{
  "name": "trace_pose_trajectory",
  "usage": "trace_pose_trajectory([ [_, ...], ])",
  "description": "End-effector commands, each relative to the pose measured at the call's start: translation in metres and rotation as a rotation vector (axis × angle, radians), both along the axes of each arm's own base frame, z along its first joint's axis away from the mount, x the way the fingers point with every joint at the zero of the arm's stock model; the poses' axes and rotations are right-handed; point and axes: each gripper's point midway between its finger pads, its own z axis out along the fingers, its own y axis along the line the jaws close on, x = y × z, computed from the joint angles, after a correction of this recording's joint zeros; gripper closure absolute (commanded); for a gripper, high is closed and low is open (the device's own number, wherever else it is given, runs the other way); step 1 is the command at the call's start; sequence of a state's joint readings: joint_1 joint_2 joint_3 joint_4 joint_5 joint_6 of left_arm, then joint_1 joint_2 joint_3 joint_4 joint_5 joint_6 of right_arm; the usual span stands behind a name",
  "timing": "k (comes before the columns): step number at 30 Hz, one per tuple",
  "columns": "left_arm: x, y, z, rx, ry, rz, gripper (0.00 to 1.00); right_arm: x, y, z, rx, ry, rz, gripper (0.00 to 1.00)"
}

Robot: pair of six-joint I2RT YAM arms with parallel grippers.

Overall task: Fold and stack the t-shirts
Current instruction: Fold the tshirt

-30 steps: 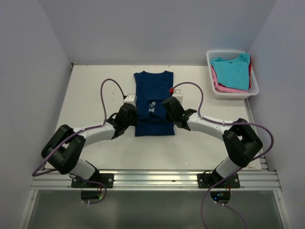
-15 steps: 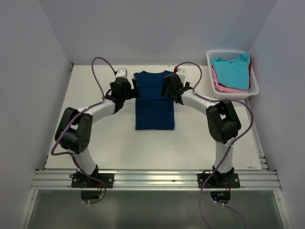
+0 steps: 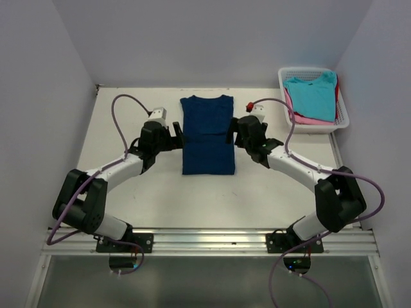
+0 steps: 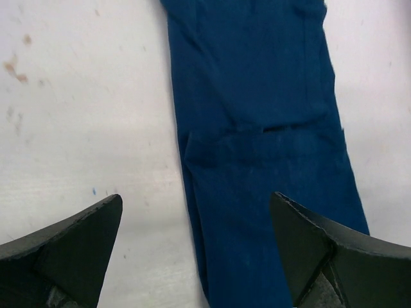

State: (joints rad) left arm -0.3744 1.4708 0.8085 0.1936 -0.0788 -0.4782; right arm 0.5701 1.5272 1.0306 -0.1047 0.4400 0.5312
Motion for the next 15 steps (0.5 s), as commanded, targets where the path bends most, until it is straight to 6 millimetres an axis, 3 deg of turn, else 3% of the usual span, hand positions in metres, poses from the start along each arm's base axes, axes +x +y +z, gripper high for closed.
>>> trace_pose_trajectory([
  [1, -0.034, -0.015, -0.033, -0.059, 0.111, -0.106, 0.0, -0.026, 0.006, -0.024, 0.07, 0.08, 0.06, 0.09],
  [2, -0.046, -0.013, -0.049, -0.06, 0.146, -0.114, 0.0, -0.031, 0.007, -0.029, 0.093, 0.091, 0.059, 0.09],
  [5, -0.069, -0.014, -0.067, -0.082, 0.19, -0.15, 0.0, -0.048, 0.009, -0.051, 0.13, 0.157, 0.081, 0.14],
  [8, -0.087, -0.02, -0.074, -0.127, 0.217, -0.203, 0.0, -0.061, 0.013, -0.068, 0.17, 0.204, 0.098, 0.28],
  [10, -0.097, -0.025, -0.072, -0.157, 0.217, -0.237, 0.0, -0.068, 0.014, -0.076, 0.197, 0.22, 0.097, 0.35],
  [12, -0.107, -0.034, -0.06, -0.214, 0.196, -0.299, 0.0, -0.076, 0.016, -0.082, 0.221, 0.243, 0.114, 0.36],
  [15, -0.116, -0.042, -0.059, -0.255, 0.222, -0.35, 0.0, -0.085, 0.019, -0.088, 0.256, 0.276, 0.124, 0.36],
])
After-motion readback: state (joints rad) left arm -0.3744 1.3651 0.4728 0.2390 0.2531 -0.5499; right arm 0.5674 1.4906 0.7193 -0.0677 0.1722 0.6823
